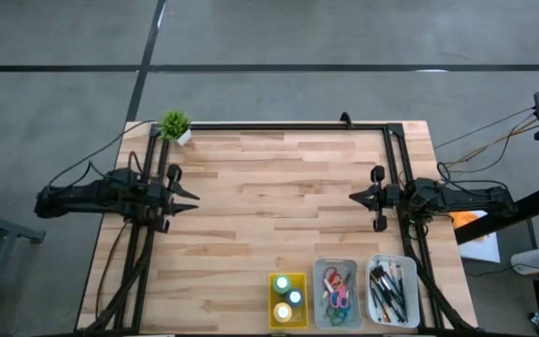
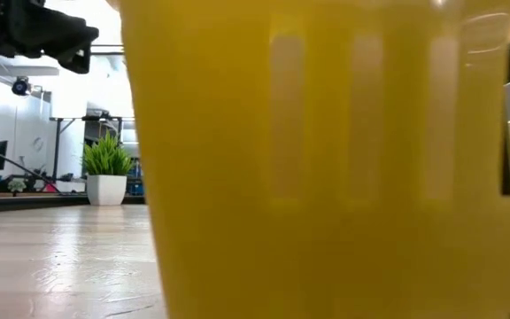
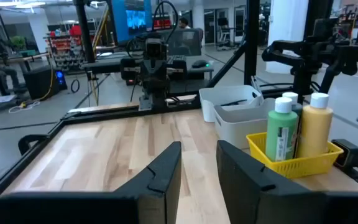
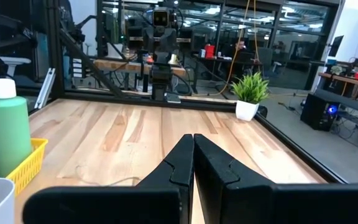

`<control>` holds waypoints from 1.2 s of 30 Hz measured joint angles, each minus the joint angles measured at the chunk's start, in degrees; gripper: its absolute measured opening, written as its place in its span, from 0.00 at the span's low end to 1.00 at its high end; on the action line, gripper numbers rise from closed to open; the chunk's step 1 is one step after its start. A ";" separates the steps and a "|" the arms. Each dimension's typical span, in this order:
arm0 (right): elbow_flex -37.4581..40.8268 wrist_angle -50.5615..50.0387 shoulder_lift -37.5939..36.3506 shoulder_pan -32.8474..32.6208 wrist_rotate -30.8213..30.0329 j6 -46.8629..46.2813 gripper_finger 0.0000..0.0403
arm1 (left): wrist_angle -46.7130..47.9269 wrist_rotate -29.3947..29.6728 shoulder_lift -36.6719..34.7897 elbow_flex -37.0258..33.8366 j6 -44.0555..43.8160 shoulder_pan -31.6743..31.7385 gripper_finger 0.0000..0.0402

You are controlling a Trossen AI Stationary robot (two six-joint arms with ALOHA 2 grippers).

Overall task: Pick & Place Paint Supplies
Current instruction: Return to Home Position

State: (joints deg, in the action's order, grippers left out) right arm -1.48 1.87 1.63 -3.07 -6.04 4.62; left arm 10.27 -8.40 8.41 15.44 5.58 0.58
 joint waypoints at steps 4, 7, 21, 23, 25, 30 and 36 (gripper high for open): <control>0.00 0.02 0.00 -0.02 0.00 0.00 0.02 | 2.97 0.00 -6.01 -0.04 -0.01 -0.02 0.26; 0.00 0.00 0.00 0.00 0.00 -0.09 0.02 | 3.46 0.00 -8.52 -0.04 -1.27 -0.02 0.26; 0.00 -0.46 0.31 0.00 -0.09 -0.05 0.02 | -16.25 0.45 -8.33 -15.24 -0.85 0.07 0.26; 0.02 -0.42 0.37 -0.02 -0.09 -0.11 0.02 | -15.74 0.85 -7.98 -15.22 -1.86 0.11 0.26; 0.02 -0.44 0.38 -0.02 0.04 -0.01 0.02 | -14.76 0.91 -7.92 -15.23 -2.70 0.11 0.26; 0.02 -0.72 0.46 0.00 0.04 0.01 0.02 | -12.39 1.05 -7.83 -15.26 -4.07 0.15 0.26; 0.02 -0.90 0.46 -0.02 0.04 -0.11 0.02 | -12.59 1.11 -7.50 -15.26 -7.05 0.15 0.26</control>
State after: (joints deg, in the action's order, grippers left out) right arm -1.45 0.97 2.09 -3.09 -6.00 4.52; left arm -2.32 -7.29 0.91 0.19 -1.46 0.73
